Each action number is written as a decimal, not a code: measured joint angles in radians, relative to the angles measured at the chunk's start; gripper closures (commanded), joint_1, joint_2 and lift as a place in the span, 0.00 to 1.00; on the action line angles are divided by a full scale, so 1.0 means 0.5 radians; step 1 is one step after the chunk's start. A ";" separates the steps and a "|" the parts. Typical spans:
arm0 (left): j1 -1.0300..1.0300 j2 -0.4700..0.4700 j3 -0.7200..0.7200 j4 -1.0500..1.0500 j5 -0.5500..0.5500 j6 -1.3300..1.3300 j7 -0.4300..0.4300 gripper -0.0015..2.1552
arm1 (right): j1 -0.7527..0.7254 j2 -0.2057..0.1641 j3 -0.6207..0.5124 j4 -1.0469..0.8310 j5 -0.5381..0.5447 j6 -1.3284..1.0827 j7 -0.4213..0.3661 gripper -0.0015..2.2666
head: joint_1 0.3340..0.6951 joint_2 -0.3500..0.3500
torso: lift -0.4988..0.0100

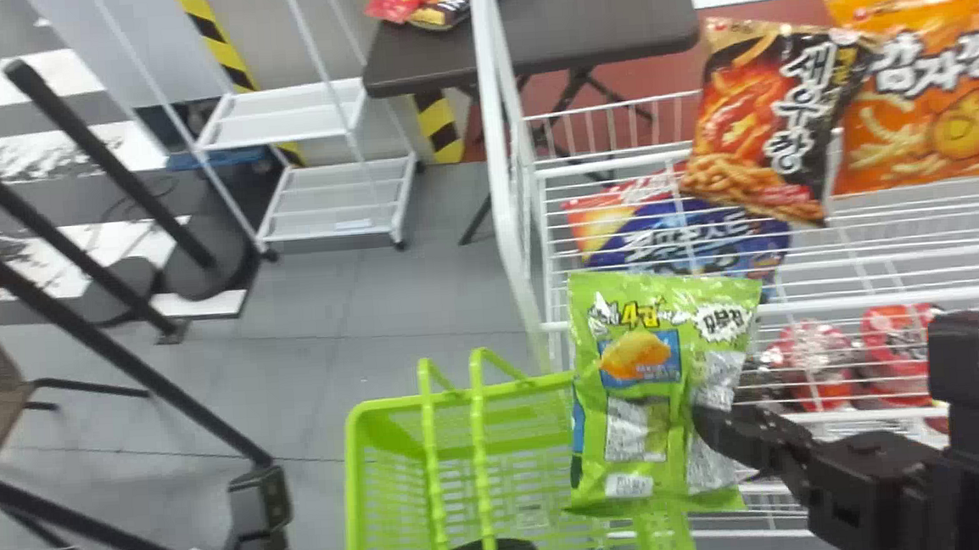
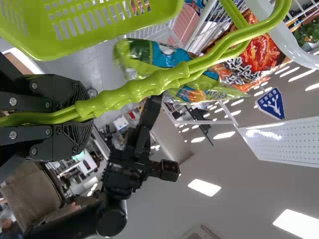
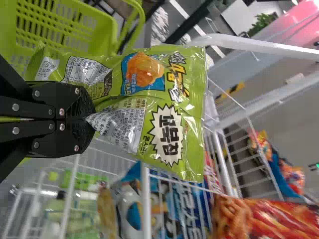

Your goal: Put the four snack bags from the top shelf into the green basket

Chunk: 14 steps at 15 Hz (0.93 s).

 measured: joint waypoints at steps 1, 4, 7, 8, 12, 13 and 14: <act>-0.001 0.000 -0.006 0.000 -0.001 0.003 0.000 1.00 | -0.010 0.000 0.043 0.015 -0.017 0.047 -0.001 0.99 | 1.00 0.99 | 0.98; -0.001 -0.001 -0.017 0.000 -0.003 0.009 0.000 1.00 | -0.086 0.000 0.192 0.116 -0.003 0.176 -0.027 0.99 | 1.00 1.00 | 0.98; -0.001 -0.001 -0.027 -0.012 0.000 0.038 0.000 1.00 | -0.178 0.000 0.384 0.288 0.138 0.220 -0.087 0.99 | 1.00 1.00 | 0.98; -0.001 -0.001 -0.030 -0.015 0.000 0.047 0.000 1.00 | -0.221 0.000 0.457 0.369 0.177 0.215 -0.116 0.99 | 1.00 1.00 | 0.98; -0.001 -0.001 -0.054 -0.026 0.001 0.054 0.000 1.00 | -0.495 0.000 0.770 0.796 0.224 0.066 -0.293 0.70 | 1.00 1.00 | 0.98; 0.002 -0.001 -0.056 -0.027 0.001 0.054 0.000 1.00 | -0.582 0.000 0.849 0.922 0.224 0.005 -0.333 0.24 | 1.00 1.00 | 0.98; 0.004 0.000 -0.057 -0.029 0.002 0.054 0.000 1.00 | -0.646 0.000 0.914 1.025 0.224 -0.094 -0.363 0.00 | 1.00 1.00 | 0.98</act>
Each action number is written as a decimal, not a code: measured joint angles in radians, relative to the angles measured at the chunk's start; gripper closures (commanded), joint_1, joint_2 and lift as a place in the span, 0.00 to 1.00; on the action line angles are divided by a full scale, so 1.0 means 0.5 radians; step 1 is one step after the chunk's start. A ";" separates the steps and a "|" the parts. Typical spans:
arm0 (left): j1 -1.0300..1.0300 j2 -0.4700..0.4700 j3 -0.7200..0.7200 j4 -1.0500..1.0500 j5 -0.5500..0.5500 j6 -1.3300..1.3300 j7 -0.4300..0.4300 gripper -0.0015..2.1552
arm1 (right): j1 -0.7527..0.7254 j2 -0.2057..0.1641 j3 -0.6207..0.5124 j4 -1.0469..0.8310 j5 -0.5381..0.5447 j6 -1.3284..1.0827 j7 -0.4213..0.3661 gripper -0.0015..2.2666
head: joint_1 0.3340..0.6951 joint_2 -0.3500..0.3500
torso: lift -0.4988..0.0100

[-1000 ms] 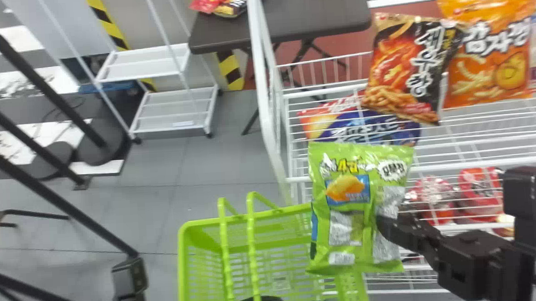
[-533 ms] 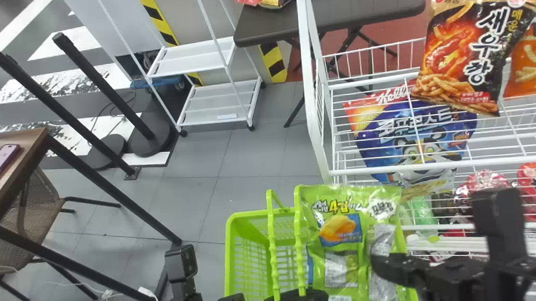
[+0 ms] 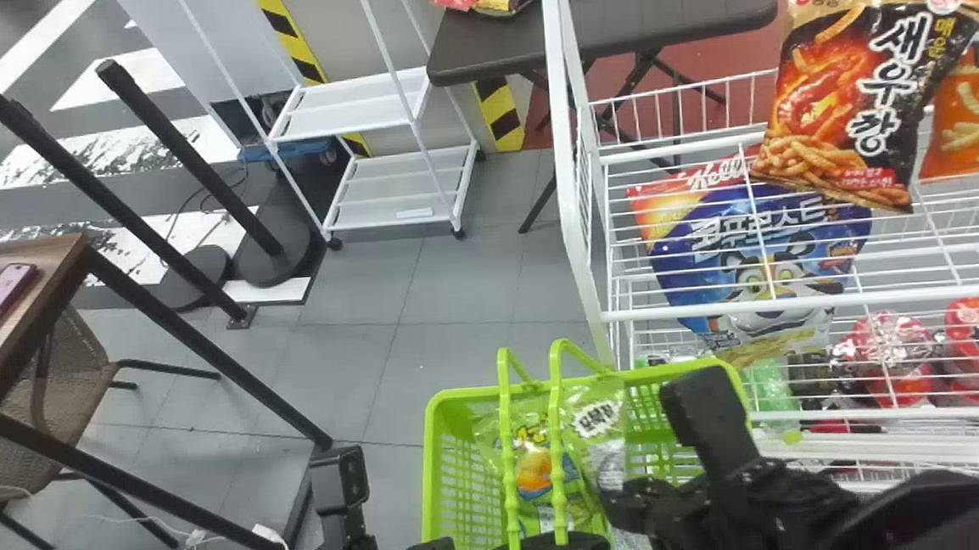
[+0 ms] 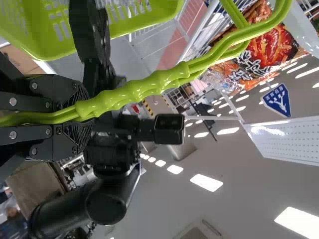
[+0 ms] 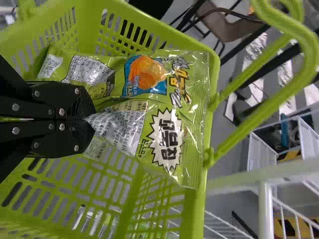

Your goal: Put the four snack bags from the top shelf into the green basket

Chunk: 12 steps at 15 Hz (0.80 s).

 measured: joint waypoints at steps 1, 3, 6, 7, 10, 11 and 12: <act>0.002 0.001 0.001 -0.002 0.001 0.000 0.000 1.00 | -0.030 0.000 0.039 0.055 -0.001 -0.085 -0.011 0.00 | 1.00 1.00 | 0.98; 0.007 0.005 0.009 -0.003 0.003 0.000 0.000 1.00 | -0.025 0.000 0.055 0.037 -0.006 -0.145 -0.006 0.02 | 1.00 1.00 | 0.98; 0.010 0.017 0.012 -0.002 0.004 0.000 0.000 1.00 | 0.142 -0.008 -0.109 -0.301 -0.041 0.009 0.078 0.02 | 1.00 1.00 | 0.98; 0.009 0.019 0.009 -0.001 0.004 0.000 0.000 1.00 | 0.203 -0.030 -0.180 -0.431 -0.050 0.073 0.101 0.03 | 1.00 1.00 | 0.98; 0.007 0.027 0.008 0.004 0.007 0.000 0.000 1.00 | 0.380 -0.085 -0.531 -0.824 -0.040 0.318 0.197 0.03 | 1.00 1.00 | 0.98; 0.007 0.029 0.009 0.005 0.007 0.000 0.000 1.00 | 0.399 -0.088 -0.680 -0.889 -0.042 0.376 0.217 0.03 | 1.00 1.00 | 0.98; 0.007 0.031 0.009 0.007 0.008 0.000 0.000 1.00 | 0.389 -0.087 -0.817 -0.906 -0.050 0.350 0.220 0.03 | 1.00 0.96 | 0.98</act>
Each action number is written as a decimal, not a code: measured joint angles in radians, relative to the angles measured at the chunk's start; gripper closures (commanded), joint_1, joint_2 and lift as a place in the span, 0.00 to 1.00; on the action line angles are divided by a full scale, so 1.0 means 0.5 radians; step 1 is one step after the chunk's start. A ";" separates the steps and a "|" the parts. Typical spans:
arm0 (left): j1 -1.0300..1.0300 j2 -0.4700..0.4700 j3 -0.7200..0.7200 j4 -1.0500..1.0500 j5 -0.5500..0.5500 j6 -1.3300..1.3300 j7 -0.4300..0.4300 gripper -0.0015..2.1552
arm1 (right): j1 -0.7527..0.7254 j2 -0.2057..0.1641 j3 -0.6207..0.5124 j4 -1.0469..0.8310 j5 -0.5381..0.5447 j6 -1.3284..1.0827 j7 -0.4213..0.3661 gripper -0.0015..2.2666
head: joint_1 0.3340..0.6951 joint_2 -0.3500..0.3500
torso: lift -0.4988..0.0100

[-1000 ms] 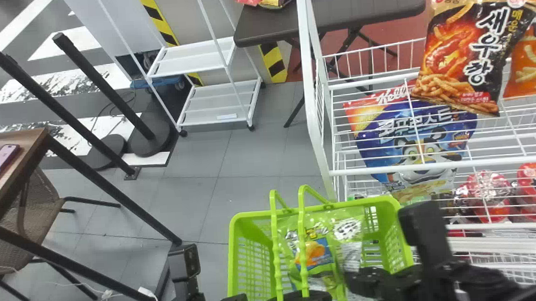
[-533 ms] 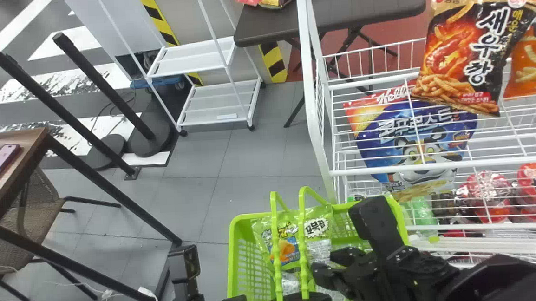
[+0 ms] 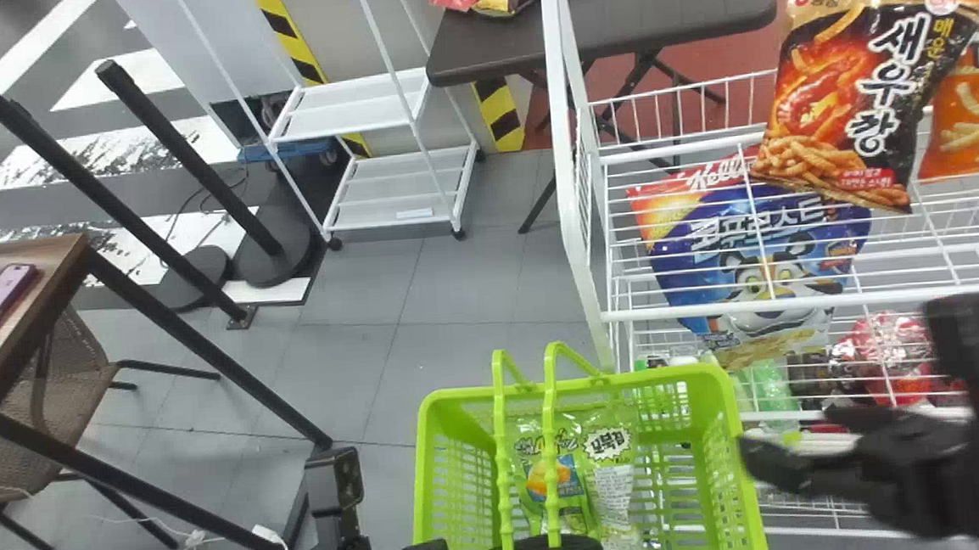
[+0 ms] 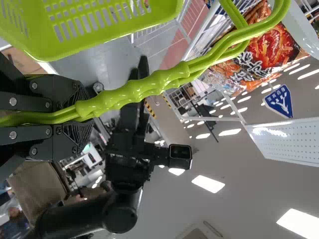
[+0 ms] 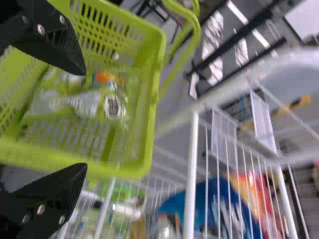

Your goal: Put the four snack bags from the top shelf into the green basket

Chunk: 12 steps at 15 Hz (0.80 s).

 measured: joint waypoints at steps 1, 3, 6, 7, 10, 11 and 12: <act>-0.001 0.001 -0.002 0.001 0.000 0.000 0.000 1.00 | -0.036 0.002 -0.100 0.025 -0.007 -0.081 -0.008 0.03 | 1.00 0.87 | 0.98; -0.002 0.003 -0.011 0.000 0.001 0.000 0.000 1.00 | -0.187 0.006 -0.253 0.203 -0.017 -0.343 -0.038 0.03 | 1.00 0.67 | 0.98; 0.004 0.003 -0.011 -0.005 0.004 0.000 0.000 1.00 | -0.483 0.008 -0.340 0.607 -0.010 -0.739 -0.071 0.03 | 1.00 0.58 | 0.98; 0.007 0.003 -0.006 -0.006 0.006 0.000 0.000 1.00 | -0.578 0.008 -0.348 0.742 0.005 -0.843 -0.091 0.03 | 1.00 0.56 | 0.98; 0.017 0.003 0.012 -0.006 0.011 0.000 0.000 1.00 | -0.885 0.007 -0.359 1.175 0.053 -1.105 -0.122 0.03 | 1.00 0.52 | 0.98; 0.021 0.003 0.018 -0.005 0.012 0.000 0.000 1.00 | -0.979 0.007 -0.358 1.323 0.065 -1.208 -0.124 0.03 | 1.00 0.52 | 0.98; 0.025 0.002 0.023 -0.005 0.014 0.000 0.000 1.00 | -1.066 0.007 -0.351 1.460 0.074 -1.297 -0.124 0.03 | 1.00 0.51 | 0.98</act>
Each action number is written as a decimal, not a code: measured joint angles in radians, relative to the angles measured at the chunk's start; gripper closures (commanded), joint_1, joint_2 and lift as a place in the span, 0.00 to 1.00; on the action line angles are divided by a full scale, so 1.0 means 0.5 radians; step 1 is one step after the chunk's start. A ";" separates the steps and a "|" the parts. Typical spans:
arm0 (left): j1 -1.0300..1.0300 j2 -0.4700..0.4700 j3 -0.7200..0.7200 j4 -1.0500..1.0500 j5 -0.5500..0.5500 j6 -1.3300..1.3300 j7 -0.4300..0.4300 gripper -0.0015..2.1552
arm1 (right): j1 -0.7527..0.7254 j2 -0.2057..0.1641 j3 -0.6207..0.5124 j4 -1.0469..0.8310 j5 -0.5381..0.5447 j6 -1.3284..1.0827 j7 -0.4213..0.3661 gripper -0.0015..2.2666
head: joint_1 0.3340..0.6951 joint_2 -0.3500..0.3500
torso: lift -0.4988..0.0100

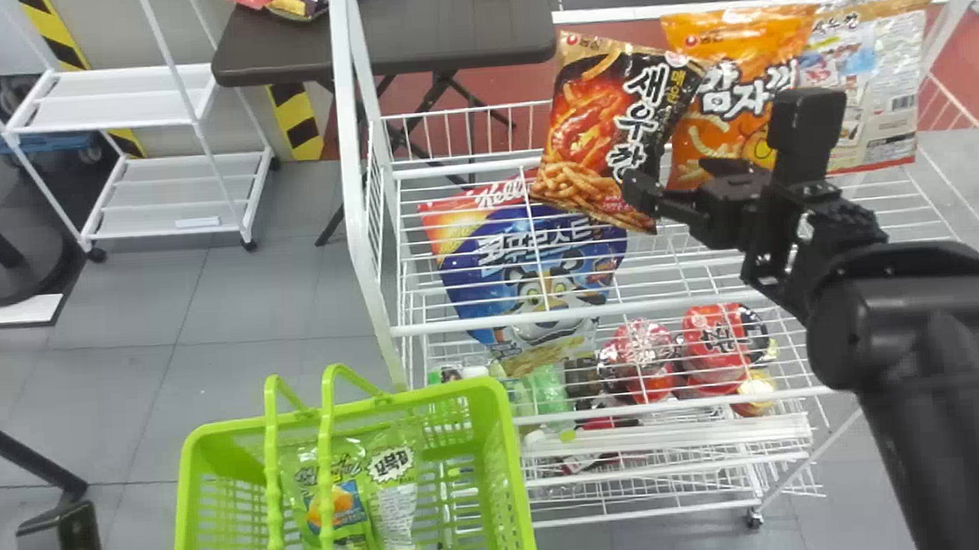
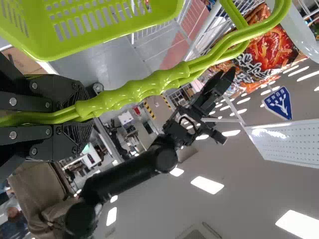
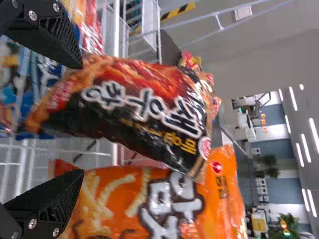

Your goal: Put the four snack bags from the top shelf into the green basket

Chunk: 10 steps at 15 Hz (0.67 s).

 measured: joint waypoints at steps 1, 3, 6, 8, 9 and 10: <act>0.003 -0.002 0.005 0.000 0.002 0.000 0.000 1.00 | -0.066 0.001 0.013 0.106 0.005 -0.068 0.000 0.04 | 1.00 0.51 | 0.98; 0.007 -0.006 0.018 0.003 0.004 -0.004 0.000 1.00 | -0.209 0.003 0.055 0.343 0.009 -0.203 0.008 0.16 | 1.00 0.53 | 0.98; 0.013 -0.010 0.033 0.007 0.009 -0.006 0.000 1.00 | -0.367 0.011 0.130 0.592 0.002 -0.275 0.152 0.73 | 1.00 0.59 | 0.98; 0.019 -0.012 0.041 0.008 0.012 -0.006 0.000 1.00 | -0.372 0.015 0.146 0.610 -0.024 -0.276 0.207 0.95 | 1.00 0.62 | 0.98; 0.020 -0.012 0.044 0.008 0.013 -0.006 0.000 1.00 | -0.347 0.015 0.144 0.591 -0.046 -0.270 0.208 0.99 | 1.00 0.62 | 0.98; 0.021 -0.013 0.045 0.008 0.013 -0.006 0.000 1.00 | -0.316 0.015 0.138 0.555 -0.062 -0.270 0.203 0.99 | 1.00 0.62 | 0.98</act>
